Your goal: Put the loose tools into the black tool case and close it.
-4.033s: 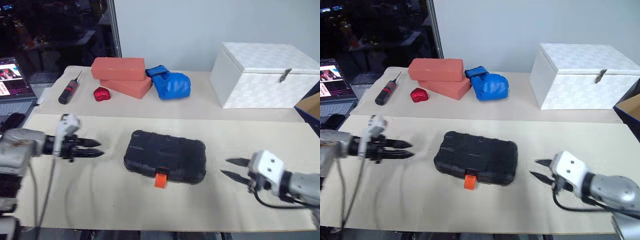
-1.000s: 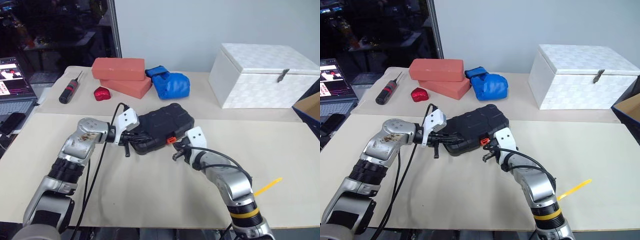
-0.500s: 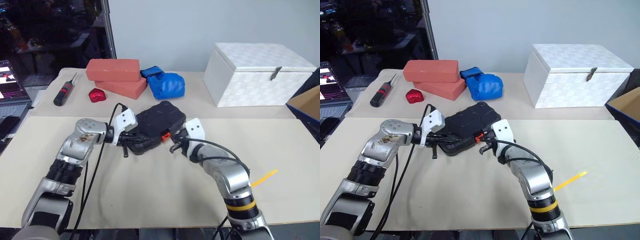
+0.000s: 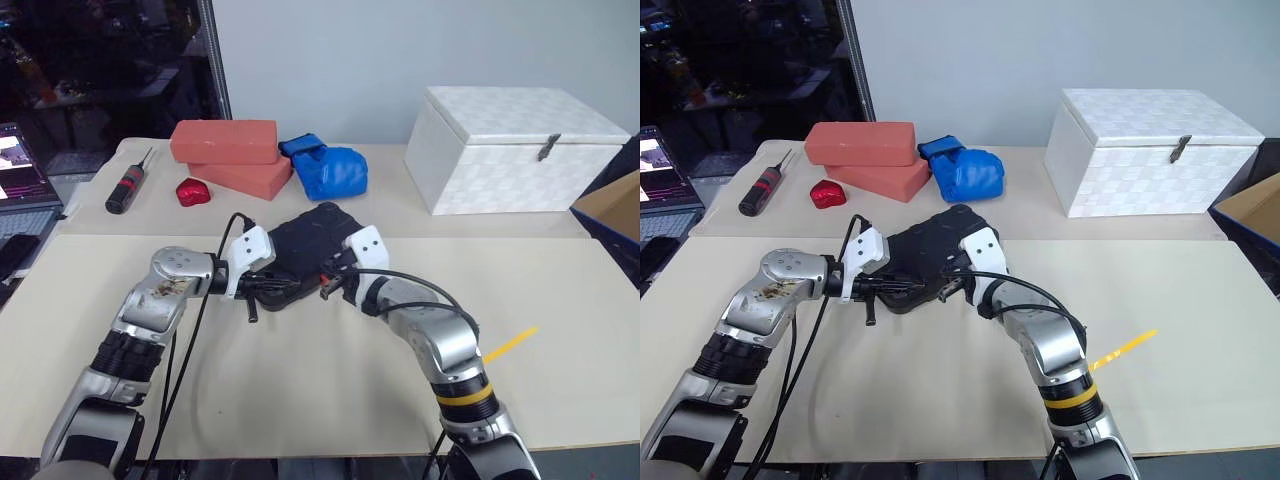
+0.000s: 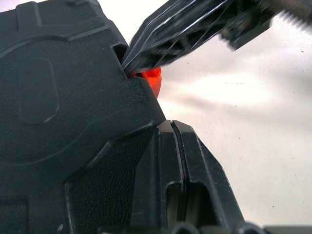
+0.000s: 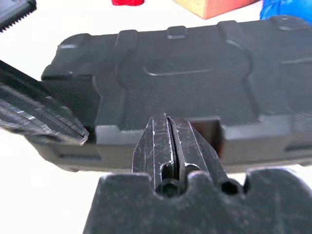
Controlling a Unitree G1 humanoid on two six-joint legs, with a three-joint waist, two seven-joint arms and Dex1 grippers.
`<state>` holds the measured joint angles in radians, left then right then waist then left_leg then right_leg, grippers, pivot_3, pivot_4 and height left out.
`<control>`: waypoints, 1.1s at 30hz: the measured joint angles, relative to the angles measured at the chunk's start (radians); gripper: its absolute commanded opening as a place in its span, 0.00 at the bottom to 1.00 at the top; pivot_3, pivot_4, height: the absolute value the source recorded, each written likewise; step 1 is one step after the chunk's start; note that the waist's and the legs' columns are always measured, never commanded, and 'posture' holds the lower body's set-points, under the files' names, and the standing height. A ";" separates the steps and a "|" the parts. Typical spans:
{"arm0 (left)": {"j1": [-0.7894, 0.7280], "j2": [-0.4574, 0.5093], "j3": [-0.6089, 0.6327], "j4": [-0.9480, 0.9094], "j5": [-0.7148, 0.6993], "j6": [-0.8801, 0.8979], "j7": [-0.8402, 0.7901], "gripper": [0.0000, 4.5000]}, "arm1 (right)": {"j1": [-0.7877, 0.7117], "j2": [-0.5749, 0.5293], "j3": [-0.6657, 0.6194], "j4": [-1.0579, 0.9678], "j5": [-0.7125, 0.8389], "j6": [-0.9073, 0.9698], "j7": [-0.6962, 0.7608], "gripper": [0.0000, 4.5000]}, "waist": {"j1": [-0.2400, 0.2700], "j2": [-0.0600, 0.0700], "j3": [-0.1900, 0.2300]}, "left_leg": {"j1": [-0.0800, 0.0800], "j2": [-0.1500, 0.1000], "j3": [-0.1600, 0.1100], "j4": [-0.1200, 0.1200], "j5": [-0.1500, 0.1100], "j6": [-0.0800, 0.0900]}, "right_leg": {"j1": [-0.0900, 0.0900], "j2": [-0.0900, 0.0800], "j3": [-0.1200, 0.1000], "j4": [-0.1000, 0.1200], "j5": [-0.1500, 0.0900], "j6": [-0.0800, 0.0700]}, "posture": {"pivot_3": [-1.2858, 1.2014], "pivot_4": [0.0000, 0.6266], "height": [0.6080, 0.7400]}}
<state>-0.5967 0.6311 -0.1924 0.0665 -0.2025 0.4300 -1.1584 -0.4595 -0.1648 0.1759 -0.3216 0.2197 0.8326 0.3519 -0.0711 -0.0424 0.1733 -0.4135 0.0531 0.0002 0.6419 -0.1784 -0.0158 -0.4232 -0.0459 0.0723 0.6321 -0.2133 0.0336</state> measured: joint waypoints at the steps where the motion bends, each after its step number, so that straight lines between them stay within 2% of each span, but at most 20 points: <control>1: 0.007 0.001 0.000 -0.004 0.000 0.000 0.003 0.00 | 0.017 -0.010 -0.012 -0.045 0.007 0.020 0.000 0.00 | 0.000 0.000 0.000 | 0.000 0.000 0.000 0.000 0.000 0.000 | 0.000 0.000 0.000 0.000 0.000 0.000 | 0.52 0.24 1.00; 5: 0.017 0.002 0.004 -0.012 0.000 0.000 0.012 0.00 | 0.088 -0.015 -0.052 -0.170 0.049 0.093 -0.013 0.00 | 0.000 0.000 0.000 | 0.002 0.001 0.000 -0.002 0.000 0.000 | 0.000 0.001 0.000 0.000 -0.002 -0.003 | 0.52 0.24 1.00; 9: 0.012 0.002 0.004 -0.010 0.000 0.000 0.017 0.00 | 0.131 -0.045 -0.053 -0.188 0.045 0.139 -0.041 0.00 | -0.001 0.000 0.000 | 0.003 0.000 0.000 -0.002 0.000 0.000 | 0.000 0.001 0.001 0.000 -0.002 -0.006 | 0.52 0.24 1.00; 17: 0.003 0.004 -0.001 0.008 0.001 -0.012 0.011 0.00 | 0.073 -0.031 -0.001 -0.015 -0.004 0.133 -0.078 0.00 | -0.001 0.000 0.000 | 0.005 0.000 0.000 -0.003 0.000 0.000 | 0.000 0.001 0.001 -0.001 -0.002 -0.007 | 0.52 0.24 1.00; 33: 0.002 0.006 -0.003 0.011 0.002 -0.011 0.024 0.00 | -0.033 0.016 0.013 0.140 -0.014 0.087 -0.061 0.00 | -0.003 0.001 0.000 | 0.005 0.000 0.000 -0.003 0.000 0.000 | 0.000 0.001 0.001 -0.001 -0.002 -0.007 | 0.52 0.24 1.00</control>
<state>-0.5949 0.6366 -0.1955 0.0778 -0.2008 0.4190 -1.1346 -0.4928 -0.1485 0.1892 -0.1814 0.2062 0.9194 0.2911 -0.0743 -0.0419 0.1731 -0.4080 0.0533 -0.0001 0.6385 -0.1786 -0.0160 -0.4230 -0.0450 0.0736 0.6312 -0.2152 0.0266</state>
